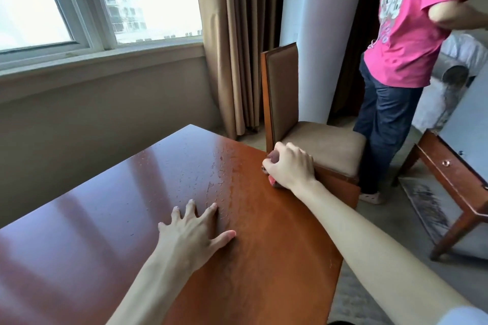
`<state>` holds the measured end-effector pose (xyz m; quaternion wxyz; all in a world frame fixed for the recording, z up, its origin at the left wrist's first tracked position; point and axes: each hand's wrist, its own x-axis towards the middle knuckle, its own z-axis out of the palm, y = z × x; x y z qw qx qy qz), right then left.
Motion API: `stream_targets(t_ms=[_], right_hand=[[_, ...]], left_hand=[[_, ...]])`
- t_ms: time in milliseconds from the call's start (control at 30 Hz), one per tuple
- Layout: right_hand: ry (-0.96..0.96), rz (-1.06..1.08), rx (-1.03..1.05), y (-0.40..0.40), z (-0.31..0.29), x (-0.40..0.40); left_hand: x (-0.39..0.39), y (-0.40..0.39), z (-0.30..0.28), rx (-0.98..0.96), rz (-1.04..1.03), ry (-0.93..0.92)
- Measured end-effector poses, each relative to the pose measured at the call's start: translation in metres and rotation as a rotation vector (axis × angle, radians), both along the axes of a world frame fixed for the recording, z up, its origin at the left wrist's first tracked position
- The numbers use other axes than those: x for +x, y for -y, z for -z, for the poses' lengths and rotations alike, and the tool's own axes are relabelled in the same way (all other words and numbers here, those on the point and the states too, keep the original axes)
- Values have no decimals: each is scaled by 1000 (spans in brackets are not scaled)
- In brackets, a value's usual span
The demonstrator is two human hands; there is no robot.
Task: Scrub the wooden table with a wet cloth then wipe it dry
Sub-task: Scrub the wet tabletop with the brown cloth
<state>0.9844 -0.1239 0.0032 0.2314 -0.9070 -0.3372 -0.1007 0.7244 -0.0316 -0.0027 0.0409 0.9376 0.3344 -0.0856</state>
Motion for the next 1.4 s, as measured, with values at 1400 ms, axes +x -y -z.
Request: stream_targets(t_ms=[1400], right_hand=[[-5, 109, -21, 61, -11, 24]], left_hand=[[46, 42, 10, 19, 178, 95]])
